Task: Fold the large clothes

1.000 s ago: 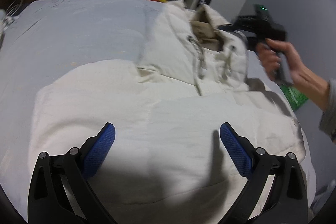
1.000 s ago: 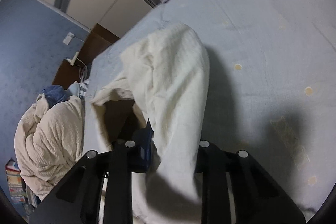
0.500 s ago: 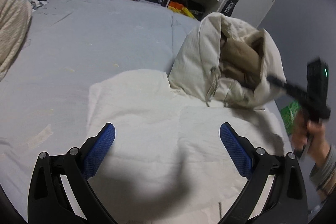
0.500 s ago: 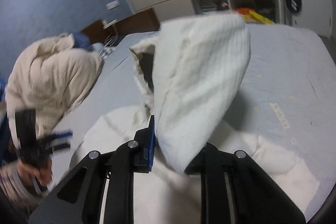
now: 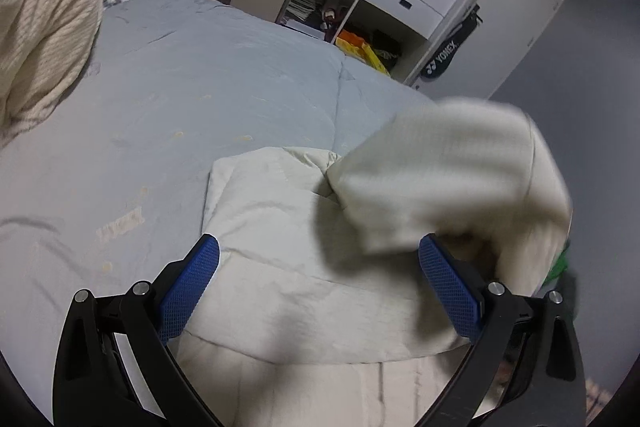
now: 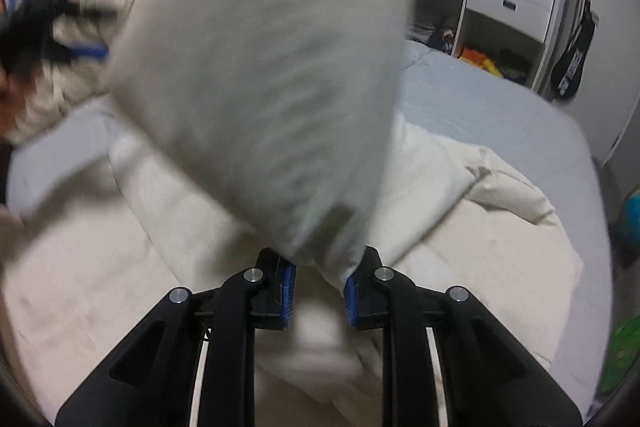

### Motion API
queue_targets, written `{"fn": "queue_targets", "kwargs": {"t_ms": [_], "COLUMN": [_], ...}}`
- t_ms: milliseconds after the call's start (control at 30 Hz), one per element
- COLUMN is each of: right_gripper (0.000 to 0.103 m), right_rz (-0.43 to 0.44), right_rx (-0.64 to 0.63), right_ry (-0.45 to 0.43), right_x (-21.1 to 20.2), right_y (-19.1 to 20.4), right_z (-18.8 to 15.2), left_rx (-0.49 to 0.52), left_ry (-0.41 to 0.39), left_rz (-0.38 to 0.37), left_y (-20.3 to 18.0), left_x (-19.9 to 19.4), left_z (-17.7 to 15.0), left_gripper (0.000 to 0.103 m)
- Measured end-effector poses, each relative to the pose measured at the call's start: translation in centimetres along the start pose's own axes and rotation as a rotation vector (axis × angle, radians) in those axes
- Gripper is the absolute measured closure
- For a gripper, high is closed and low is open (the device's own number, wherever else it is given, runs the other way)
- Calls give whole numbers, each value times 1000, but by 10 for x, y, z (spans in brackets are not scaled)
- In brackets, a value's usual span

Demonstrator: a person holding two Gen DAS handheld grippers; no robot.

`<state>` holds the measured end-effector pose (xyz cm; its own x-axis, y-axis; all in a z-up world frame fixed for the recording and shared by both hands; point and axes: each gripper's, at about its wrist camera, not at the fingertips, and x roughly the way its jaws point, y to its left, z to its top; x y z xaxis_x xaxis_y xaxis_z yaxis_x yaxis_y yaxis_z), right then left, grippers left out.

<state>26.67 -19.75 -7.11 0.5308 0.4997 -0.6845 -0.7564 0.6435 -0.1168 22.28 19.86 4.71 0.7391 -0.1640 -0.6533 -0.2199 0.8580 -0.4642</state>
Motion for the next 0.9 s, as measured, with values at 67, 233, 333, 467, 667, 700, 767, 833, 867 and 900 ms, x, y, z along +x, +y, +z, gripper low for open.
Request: {"fn": "queue_targets", "kwargs": {"t_ms": [67, 233, 333, 467, 667, 700, 767, 833, 867, 900], "right_gripper": [86, 86, 86, 85, 59, 54, 44, 40, 38, 36], "right_rz": [-41, -97, -124, -159, -134, -112, 10, 140, 184, 246], "right_rx": [-50, -97, -114, -89, 122, 186, 430, 635, 704, 804], "right_ry": [-7, 3, -4, -10, 2, -7, -51, -44, -36, -26], "right_x": [-1, -1, -3, -12, -52, -58, -77, -81, -80, -77], "right_y": [6, 15, 22, 23, 21, 18, 3, -4, -7, -11], "right_z": [-9, -20, -22, -27, -48, -52, -65, -73, -74, -78], "left_rx": [-26, -103, -152, -215, -216, -202, -188, -184, -184, -186], "left_ry": [2, 46, 106, 194, 233, 240, 241, 233, 230, 226], "left_rz": [-19, -133, -232, -271, -331, -319, -319, -320, -322, -324], "left_y": [0, -16, -29, -39, -43, -43, -44, -42, -41, -39], "left_x": [-3, 0, 12, 36, 49, 51, 51, 50, 49, 48], "left_z": [1, 4, 4, 1, -2, -4, -9, -15, -17, -21], "left_gripper": [7, 7, 7, 7, 57, 68, 73, 76, 76, 77]}}
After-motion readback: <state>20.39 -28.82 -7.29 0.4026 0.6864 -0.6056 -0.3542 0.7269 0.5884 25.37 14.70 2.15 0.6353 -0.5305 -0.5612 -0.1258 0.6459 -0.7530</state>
